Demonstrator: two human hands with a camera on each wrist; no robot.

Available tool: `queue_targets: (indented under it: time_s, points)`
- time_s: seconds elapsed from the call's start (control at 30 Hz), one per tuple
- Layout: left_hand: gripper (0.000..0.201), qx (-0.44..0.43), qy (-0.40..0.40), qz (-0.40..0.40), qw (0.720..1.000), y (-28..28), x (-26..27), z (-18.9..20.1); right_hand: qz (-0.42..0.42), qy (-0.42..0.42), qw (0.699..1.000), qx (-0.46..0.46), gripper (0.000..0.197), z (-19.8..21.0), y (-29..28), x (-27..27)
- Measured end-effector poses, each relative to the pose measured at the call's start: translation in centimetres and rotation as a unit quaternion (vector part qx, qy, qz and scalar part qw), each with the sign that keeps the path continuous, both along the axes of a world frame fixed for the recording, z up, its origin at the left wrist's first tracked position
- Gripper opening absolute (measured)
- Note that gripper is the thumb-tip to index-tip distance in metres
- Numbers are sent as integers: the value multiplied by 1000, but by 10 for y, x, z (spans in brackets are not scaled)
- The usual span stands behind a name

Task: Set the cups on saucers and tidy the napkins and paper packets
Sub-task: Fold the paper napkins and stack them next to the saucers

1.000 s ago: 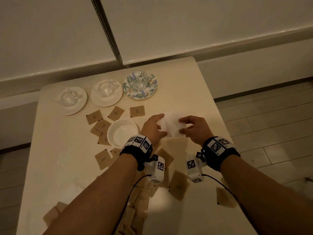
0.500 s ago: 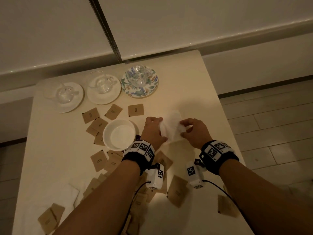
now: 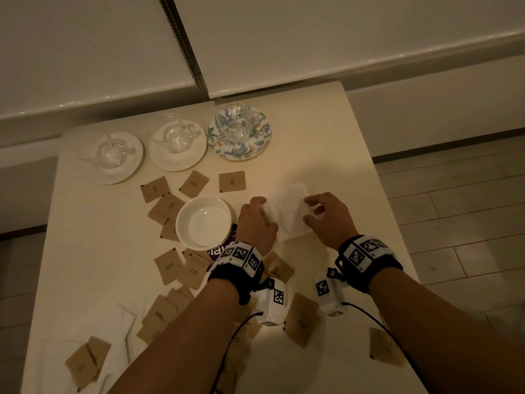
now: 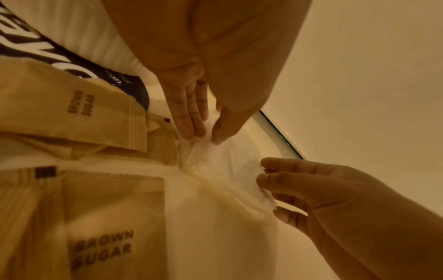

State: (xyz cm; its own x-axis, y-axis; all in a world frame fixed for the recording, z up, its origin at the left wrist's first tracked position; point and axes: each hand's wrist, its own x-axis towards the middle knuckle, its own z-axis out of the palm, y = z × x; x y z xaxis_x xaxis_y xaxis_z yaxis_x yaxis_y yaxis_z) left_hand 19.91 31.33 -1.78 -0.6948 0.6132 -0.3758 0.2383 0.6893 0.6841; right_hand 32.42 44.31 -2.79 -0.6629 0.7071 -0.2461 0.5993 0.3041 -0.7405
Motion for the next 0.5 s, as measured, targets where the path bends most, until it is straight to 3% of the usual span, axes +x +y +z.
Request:
queue_targets:
  time_s: [0.17, 0.3, 0.4, 0.5]
  points:
    - [78, 13, 50, -41, 998, -3, 0, 3, 21, -12, 999, 24, 41, 0, 4, -2]
    - [64, 14, 171, -158, 972, 5, 8, 4, 63, -18, 991, 114, 47, 5, 0, -10]
    - [63, -47, 205, -231, 950, 9, 13, -1, 215, -63, 956, 190, 59, 4, -9, -17]
    - [76, -140, 174, -270, 936, 6, 12, -11, 331, -189, 900, 212, 64, -10, -7, -9]
